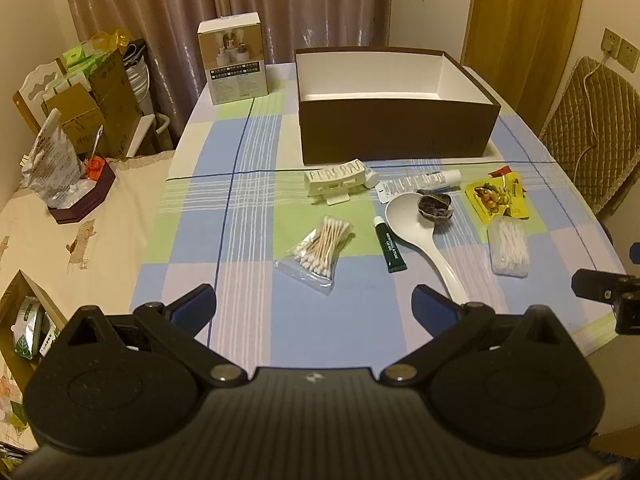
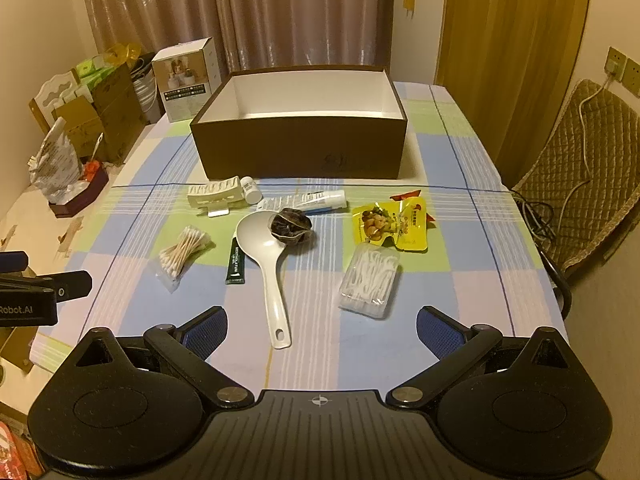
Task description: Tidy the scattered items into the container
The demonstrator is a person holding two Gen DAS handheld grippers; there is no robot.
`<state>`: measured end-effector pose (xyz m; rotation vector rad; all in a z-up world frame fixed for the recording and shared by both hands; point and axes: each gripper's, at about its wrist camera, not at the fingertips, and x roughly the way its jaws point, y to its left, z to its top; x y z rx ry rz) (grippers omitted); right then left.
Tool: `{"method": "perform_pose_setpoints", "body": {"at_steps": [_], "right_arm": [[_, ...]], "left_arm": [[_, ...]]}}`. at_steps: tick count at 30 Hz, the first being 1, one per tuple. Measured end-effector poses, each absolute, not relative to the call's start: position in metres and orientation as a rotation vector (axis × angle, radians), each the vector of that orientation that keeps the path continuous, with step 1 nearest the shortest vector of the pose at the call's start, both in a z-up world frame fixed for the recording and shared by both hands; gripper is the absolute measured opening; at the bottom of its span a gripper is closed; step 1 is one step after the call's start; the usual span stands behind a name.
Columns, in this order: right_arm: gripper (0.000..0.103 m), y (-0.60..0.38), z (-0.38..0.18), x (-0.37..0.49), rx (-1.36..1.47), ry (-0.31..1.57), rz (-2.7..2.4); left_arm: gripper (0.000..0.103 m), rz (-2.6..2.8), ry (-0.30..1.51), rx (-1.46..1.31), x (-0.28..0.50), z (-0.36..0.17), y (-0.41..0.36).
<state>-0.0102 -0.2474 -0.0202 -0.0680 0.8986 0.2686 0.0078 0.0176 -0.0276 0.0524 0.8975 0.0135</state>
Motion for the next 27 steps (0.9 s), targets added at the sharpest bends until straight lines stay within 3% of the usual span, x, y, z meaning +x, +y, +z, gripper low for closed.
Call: {"method": "perform_pose_setpoints", "body": {"at_steps": [27], "right_arm": [[0.103,-0.277,-0.062,0.053,0.042,0.967,0.205]], "left_arm": [[0.102,0.016,0.937,0.036,0.049,-0.055,0.026]]}}
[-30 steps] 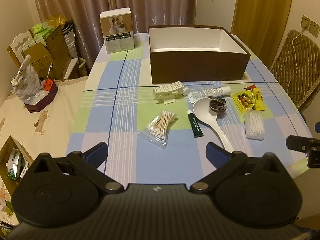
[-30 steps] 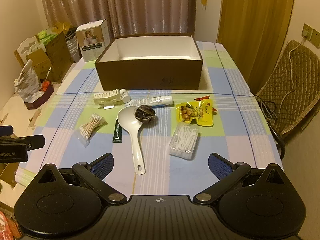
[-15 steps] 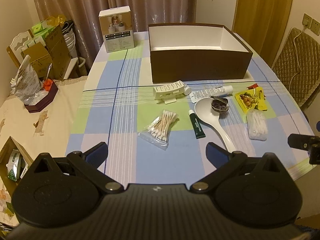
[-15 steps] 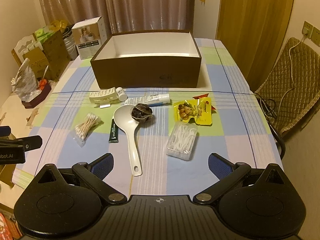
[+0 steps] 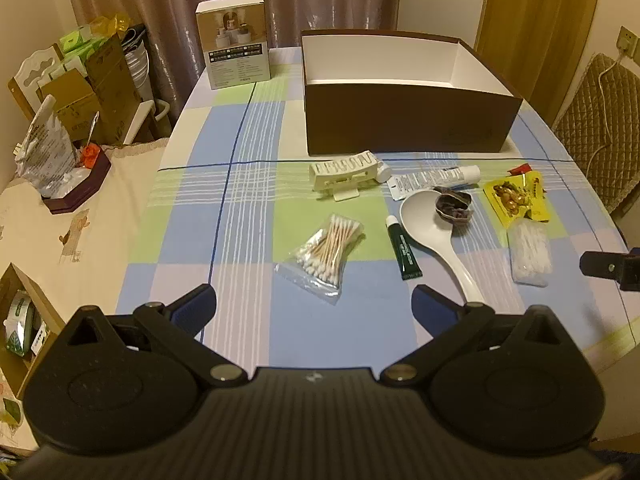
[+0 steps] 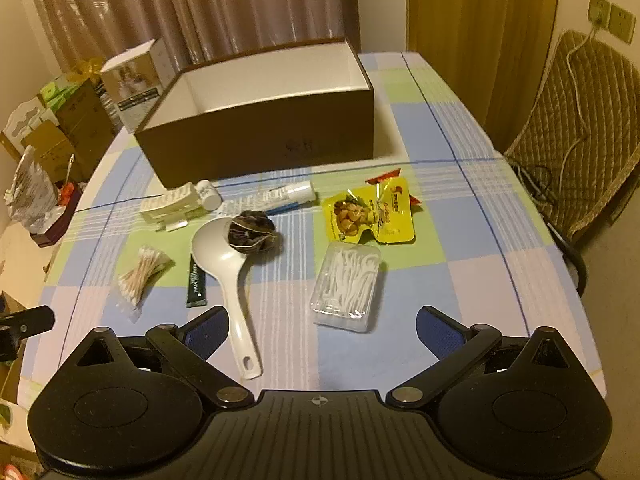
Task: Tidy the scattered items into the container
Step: 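Grasp the clear floss pick box with the right tool while the left tool grasps the cotton swab bag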
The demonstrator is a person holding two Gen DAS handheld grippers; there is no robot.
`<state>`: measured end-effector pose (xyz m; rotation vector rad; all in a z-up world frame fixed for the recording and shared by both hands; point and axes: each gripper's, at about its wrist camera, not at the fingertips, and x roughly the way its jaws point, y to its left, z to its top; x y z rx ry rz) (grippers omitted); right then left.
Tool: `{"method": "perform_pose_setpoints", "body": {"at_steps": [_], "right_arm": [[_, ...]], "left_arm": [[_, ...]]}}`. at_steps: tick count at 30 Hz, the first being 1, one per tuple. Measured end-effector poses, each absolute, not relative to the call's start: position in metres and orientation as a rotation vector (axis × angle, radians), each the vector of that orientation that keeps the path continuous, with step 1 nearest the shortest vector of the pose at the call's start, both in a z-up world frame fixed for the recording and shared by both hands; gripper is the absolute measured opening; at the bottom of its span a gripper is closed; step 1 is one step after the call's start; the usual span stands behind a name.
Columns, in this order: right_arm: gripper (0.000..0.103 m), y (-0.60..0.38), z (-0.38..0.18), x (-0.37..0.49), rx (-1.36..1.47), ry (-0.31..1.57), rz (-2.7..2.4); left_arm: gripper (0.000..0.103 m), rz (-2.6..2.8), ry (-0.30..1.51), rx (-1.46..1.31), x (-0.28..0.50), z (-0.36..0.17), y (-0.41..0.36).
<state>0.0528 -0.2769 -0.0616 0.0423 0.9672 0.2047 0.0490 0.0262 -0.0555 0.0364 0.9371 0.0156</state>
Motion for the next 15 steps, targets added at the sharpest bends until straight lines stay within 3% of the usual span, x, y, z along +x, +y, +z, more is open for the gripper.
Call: {"method": "perform_pose_setpoints", "body": {"at_steps": [8,9,10,15], "right_arm": [[0.103,-0.283,-0.106,0.089,0.085,1.052,0.177],[0.098,-0.283,-0.111,0.093,0.089,1.058,0.176],[0.082,-0.283,-0.116,0.098,0.091,1.065,0.178],[0.079,-0.283,-0.140,0.117,0.104,1.123,0.175]], "left_arm": [[0.102,0.001,0.958,0.047,0.081,-0.074,0.024],[0.102,-0.001,0.961,0.051,0.085,-0.077,0.024],[0.102,-0.004,0.965,0.054,0.088,-0.080,0.024],[0.101,-0.011,0.986,0.064,0.103,-0.095,0.028]]}}
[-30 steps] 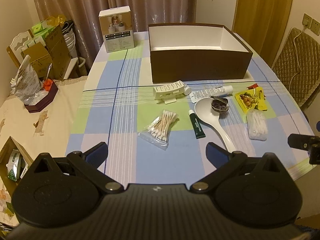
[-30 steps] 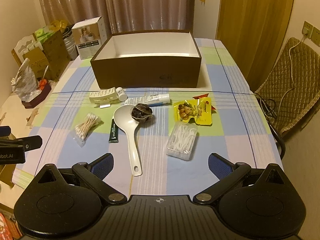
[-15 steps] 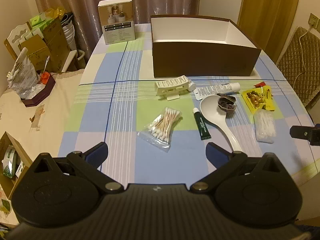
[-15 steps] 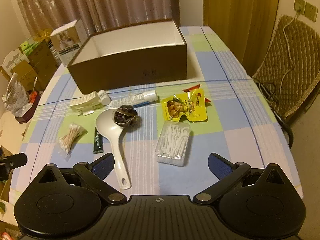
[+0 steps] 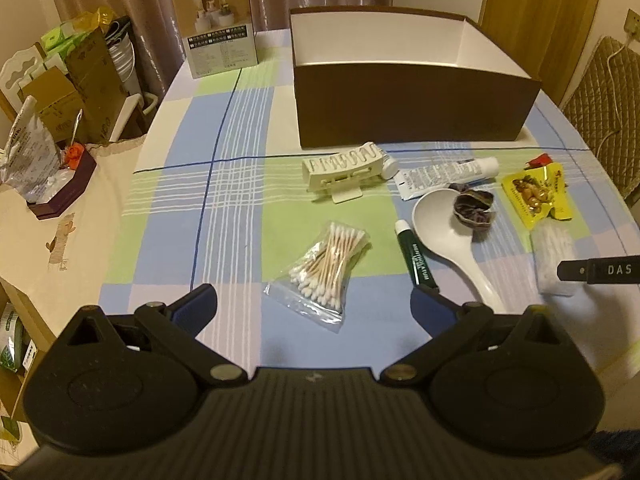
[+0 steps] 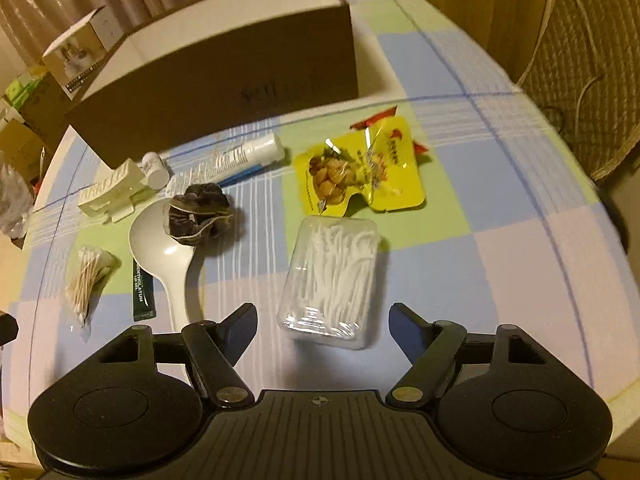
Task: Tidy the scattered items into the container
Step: 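Grasp the clear floss pick box with the right tool while the left tool grasps the cotton swab bag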
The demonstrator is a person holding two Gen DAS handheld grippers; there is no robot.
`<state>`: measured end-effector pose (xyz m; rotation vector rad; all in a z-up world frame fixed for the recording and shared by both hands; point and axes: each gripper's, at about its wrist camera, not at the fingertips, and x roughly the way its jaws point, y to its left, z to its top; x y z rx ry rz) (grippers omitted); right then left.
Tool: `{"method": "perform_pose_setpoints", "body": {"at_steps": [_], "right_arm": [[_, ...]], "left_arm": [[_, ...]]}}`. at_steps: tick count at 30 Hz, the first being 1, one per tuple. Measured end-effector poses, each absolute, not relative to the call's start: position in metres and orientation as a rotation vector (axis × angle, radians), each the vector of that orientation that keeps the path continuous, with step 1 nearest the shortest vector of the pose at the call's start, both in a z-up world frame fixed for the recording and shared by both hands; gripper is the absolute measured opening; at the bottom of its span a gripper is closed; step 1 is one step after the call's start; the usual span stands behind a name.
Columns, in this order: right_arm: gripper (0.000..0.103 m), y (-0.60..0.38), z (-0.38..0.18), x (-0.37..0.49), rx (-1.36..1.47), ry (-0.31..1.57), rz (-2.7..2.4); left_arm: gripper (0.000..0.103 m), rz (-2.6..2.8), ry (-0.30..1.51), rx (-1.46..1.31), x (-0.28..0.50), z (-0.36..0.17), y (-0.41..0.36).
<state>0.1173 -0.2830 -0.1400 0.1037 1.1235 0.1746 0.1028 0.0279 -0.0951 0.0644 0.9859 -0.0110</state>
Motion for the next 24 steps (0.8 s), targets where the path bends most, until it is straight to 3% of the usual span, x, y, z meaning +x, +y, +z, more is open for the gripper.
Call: {"method": "perform_pose_setpoints", "body": {"at_steps": [8,9,10,16,24], "right_arm": [[0.079,-0.277,-0.161,0.138,0.075,1.162,0.163],[0.076,-0.276,-0.163,0.140,0.061,1.162,0.161],[0.064,-0.275,-0.165,0.141,0.043,1.163,0.158],[0.060,-0.276,-0.168,0.143,-0.014,1.171,0.176],[0.059,-0.292,-0.163,0.141,-0.025,1.175,0.179]], "left_arm": [[0.096,-0.015,1.023,0.124,0.124,-0.120,0.042],[0.095,-0.021,1.027,0.129,0.126,-0.123,0.044],[0.095,-0.029,1.030,0.133,0.127,-0.125,0.045],[0.093,-0.078,1.040,0.152,0.135,-0.136,0.051],[0.082,-0.225,1.023,0.197,0.150,-0.147,0.042]]}}
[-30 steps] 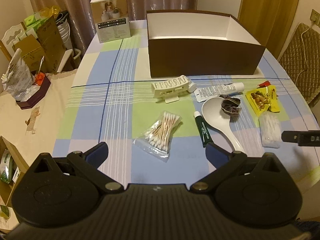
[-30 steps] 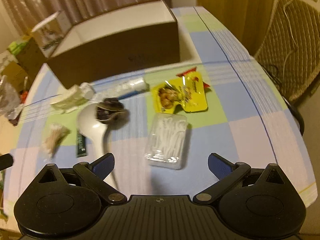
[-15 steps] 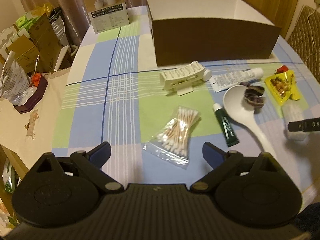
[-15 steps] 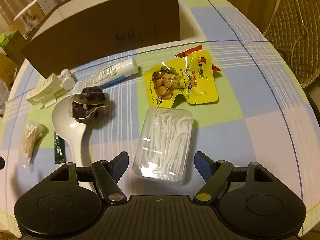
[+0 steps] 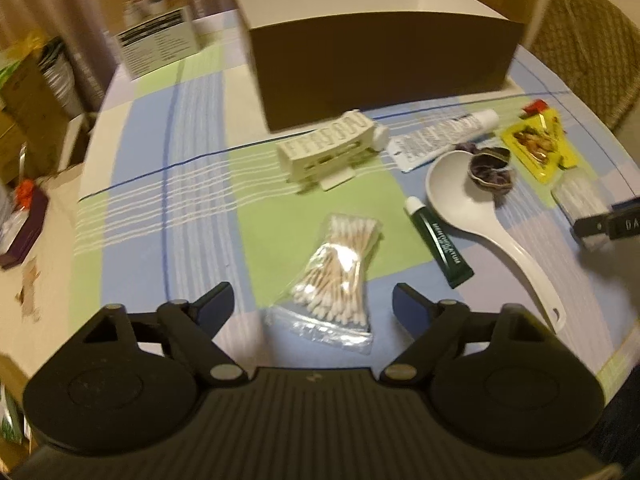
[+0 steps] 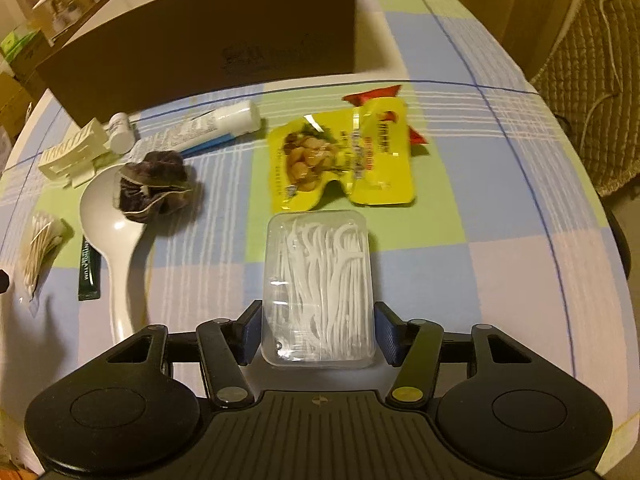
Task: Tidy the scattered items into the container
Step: 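Grasp the clear floss pick box with the right tool while the left tool grasps the cotton swab bag, then lift and carry the floss box and swab bag over the open box with both tools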
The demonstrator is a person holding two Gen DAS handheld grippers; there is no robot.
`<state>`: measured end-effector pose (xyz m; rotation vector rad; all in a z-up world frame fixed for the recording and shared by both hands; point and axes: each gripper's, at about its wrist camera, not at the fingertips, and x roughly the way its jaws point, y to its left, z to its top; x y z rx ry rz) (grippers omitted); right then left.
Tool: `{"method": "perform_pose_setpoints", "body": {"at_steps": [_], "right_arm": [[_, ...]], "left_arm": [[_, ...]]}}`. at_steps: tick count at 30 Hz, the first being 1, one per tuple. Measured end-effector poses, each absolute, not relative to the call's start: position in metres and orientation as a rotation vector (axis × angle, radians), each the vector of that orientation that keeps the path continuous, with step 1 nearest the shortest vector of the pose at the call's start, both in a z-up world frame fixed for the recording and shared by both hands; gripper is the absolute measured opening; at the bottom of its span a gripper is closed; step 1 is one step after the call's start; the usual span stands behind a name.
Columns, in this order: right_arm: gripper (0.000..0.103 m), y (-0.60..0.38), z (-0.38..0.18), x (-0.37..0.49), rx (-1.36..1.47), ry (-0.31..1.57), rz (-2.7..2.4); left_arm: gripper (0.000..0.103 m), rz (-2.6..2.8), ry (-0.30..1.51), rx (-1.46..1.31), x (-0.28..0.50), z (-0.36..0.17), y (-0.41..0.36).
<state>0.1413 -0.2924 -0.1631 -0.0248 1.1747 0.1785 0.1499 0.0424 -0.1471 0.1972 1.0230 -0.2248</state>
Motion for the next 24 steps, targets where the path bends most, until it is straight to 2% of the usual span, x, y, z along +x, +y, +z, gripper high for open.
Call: {"method": "perform_pose_setpoints", "body": {"at_steps": [5,8,11,13,15,20,24], "right_arm": [[0.059,-0.304,-0.157,0.141,-0.012,1.168,0.175],[0.059,-0.308,-0.153,0.140,0.002,1.163,0.181],[0.059,-0.310,-0.149,0.139,0.017,1.154,0.195],[0.059,-0.312,-0.147,0.139,0.024,1.150,0.197],[0.059,-0.315,-0.145,0.139,0.033,1.148,0.199],[0.059,-0.317,-0.144,0.140,0.047,1.142,0.219],[0.059,-0.317,-0.141,0.141,0.067,1.132,0.246]], "left_arm": [[0.081,-0.290,1.037,0.258,0.166,-0.161,0.032],[0.073,-0.297,1.057,0.280,0.177,-0.172,0.027],[0.070,-0.294,1.078,0.257,0.187,-0.179,0.027],[0.062,-0.292,1.094,0.240,0.191,-0.183,0.027],[0.048,-0.293,1.110,0.229,0.193,-0.186,0.027],[0.029,-0.298,1.119,0.193,0.190,-0.185,0.027],[0.025,-0.288,1.119,0.169,0.185,-0.180,0.027]]}}
